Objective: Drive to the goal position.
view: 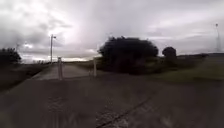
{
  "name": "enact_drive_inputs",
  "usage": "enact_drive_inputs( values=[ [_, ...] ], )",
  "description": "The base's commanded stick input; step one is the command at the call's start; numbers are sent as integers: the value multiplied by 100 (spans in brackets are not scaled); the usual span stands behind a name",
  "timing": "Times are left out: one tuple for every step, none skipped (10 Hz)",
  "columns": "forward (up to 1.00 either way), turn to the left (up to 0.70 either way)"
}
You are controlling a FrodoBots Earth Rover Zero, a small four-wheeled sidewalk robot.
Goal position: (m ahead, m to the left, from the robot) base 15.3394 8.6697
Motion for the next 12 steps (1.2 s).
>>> enact_drive_inputs(
  values=[
    [50,50],
    [50,50],
    [50,50],
    [50,45],
    [50,21],
    [70,0],
    [70,0],
    [70,0],
    [70,35],
    [70,35],
    [70,0],
    [70,0]
  ],
)
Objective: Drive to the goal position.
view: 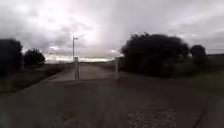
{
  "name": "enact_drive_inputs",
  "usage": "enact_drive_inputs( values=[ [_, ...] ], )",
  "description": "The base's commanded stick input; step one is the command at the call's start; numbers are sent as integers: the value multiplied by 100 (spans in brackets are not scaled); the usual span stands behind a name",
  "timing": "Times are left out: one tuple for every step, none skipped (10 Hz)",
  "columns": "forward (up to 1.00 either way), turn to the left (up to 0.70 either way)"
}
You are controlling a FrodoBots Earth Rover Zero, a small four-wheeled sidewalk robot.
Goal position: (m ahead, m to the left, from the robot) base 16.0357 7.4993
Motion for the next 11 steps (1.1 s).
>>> enact_drive_inputs(
  values=[
    [70,0],
    [70,0],
    [70,0],
    [70,0],
    [70,0],
    [70,0],
    [70,0],
    [70,5],
    [70,14],
    [70,24],
    [70,33]
  ],
)
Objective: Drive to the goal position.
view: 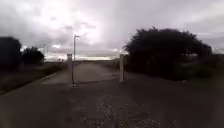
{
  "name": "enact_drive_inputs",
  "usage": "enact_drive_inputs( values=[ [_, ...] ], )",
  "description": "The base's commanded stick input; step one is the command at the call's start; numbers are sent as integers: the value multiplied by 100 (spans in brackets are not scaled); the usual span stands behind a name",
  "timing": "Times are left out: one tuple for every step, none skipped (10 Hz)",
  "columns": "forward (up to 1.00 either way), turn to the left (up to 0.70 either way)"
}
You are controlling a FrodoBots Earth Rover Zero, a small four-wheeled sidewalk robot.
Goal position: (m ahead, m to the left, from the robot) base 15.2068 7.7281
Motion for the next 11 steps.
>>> enact_drive_inputs(
  values=[
    [85,22],
    [85,6],
    [85,8],
    [85,22],
    [85,34],
    [85,34],
    [85,34],
    [85,34],
    [85,34],
    [85,0],
    [85,0]
  ],
)
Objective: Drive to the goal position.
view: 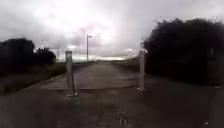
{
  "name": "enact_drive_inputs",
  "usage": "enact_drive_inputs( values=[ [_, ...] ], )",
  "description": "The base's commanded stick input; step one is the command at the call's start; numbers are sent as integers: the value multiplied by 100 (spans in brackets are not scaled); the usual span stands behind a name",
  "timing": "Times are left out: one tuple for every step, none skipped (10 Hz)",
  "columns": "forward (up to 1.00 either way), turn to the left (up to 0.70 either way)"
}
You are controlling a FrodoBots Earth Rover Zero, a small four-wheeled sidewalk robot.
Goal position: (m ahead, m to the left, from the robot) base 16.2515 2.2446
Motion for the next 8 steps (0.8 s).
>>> enact_drive_inputs(
  values=[
    [85,0],
    [85,0],
    [85,0],
    [85,12],
    [85,27],
    [85,34],
    [85,34],
    [100,0]
  ],
)
